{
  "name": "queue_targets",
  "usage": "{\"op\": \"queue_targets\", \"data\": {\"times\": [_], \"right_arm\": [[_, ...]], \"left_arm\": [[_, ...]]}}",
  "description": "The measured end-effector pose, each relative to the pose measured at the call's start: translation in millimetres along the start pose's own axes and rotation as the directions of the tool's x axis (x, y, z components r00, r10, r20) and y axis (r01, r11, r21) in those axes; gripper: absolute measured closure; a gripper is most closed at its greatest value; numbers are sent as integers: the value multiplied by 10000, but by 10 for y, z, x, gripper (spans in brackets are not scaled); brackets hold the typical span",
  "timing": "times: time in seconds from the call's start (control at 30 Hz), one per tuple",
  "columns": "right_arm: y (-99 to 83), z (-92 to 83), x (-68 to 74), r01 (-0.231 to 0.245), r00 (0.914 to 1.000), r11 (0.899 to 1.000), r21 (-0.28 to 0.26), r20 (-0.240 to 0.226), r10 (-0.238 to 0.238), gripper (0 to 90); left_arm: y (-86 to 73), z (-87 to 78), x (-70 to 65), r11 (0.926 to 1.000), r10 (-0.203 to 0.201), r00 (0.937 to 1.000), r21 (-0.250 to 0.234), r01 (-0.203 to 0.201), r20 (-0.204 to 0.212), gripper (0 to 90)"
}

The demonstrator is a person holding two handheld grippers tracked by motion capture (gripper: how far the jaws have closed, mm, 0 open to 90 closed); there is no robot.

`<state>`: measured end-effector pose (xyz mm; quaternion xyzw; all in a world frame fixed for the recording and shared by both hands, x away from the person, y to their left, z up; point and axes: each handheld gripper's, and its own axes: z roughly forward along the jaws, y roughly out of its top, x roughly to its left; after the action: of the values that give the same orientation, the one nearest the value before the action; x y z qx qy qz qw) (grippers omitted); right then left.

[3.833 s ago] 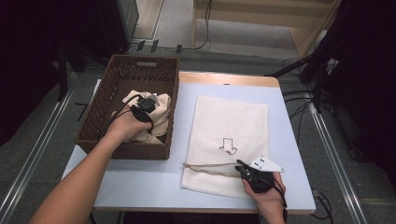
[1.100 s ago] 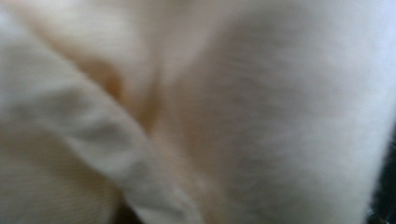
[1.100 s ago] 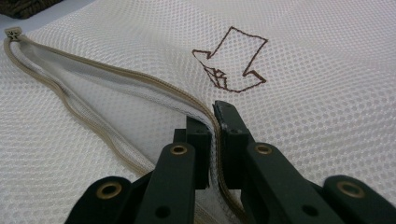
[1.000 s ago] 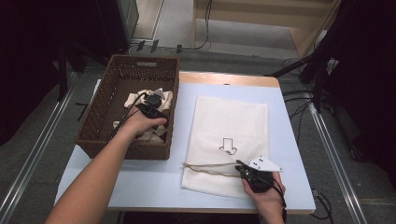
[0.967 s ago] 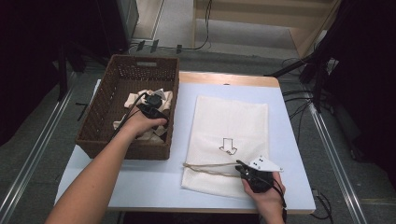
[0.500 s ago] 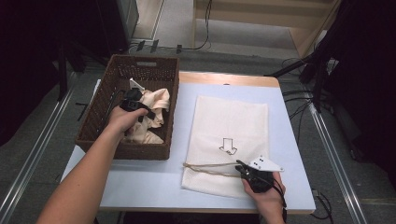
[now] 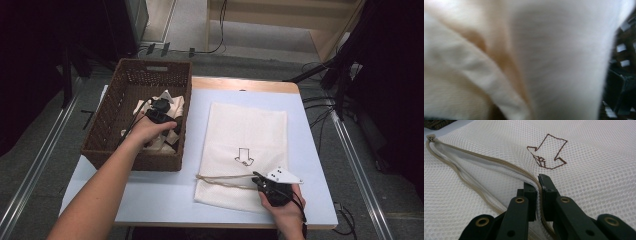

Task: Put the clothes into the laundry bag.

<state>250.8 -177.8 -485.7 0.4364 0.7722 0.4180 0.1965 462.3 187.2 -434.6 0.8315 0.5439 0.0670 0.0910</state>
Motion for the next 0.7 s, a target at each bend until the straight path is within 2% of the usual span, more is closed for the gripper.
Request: {"op": "queue_targets", "data": {"times": [0.03,0.2,0.27,0.3,0.33,0.37,0.4,0.5,0.67,0.7], "right_arm": [[0,0,-1,-9,10000,10000,-8,-7,9,861],[-2,-2,-3,-6,10000,10000,-43,-29,6,860],[-3,-3,-1,-25,10000,10000,-25,-28,24,860],[-3,-5,-2,-36,10000,10000,-24,-44,36,860],[-3,-5,-3,-35,10000,10000,-24,-47,35,860],[-3,-5,-3,-57,10000,10000,-13,-54,57,860],[-2,-4,-3,-38,10000,10000,-24,-50,38,860],[-2,-2,-3,-51,10000,10000,-8,-48,50,860],[-3,-7,0,-43,10000,10000,-51,-27,43,863],[-4,-10,1,-24,10000,10000,-91,-16,24,865]], "left_arm": [[-3,8,-26,10000,99,9998,-5,-99,-168,97],[-33,4,-22,9998,72,9997,-190,-76,-224,106],[-32,-15,-16,9997,96,9997,-217,-101,-245,142],[-32,-46,4,9996,66,9994,-264,-75,-338,193],[-30,-92,37,9997,-64,9993,-232,56,-373,307],[-32,-124,80,9988,-385,9992,-297,381,-135,479],[-55,-124,113,9982,-415,9991,-425,411,-82,617],[-115,-130,149,9960,-291,9995,-846,300,114,656],[-124,-176,166,9944,328,9995,-1010,-327,-5,722],[-123,-211,181,9927,327,9994,-1161,-315,83,728]]}}
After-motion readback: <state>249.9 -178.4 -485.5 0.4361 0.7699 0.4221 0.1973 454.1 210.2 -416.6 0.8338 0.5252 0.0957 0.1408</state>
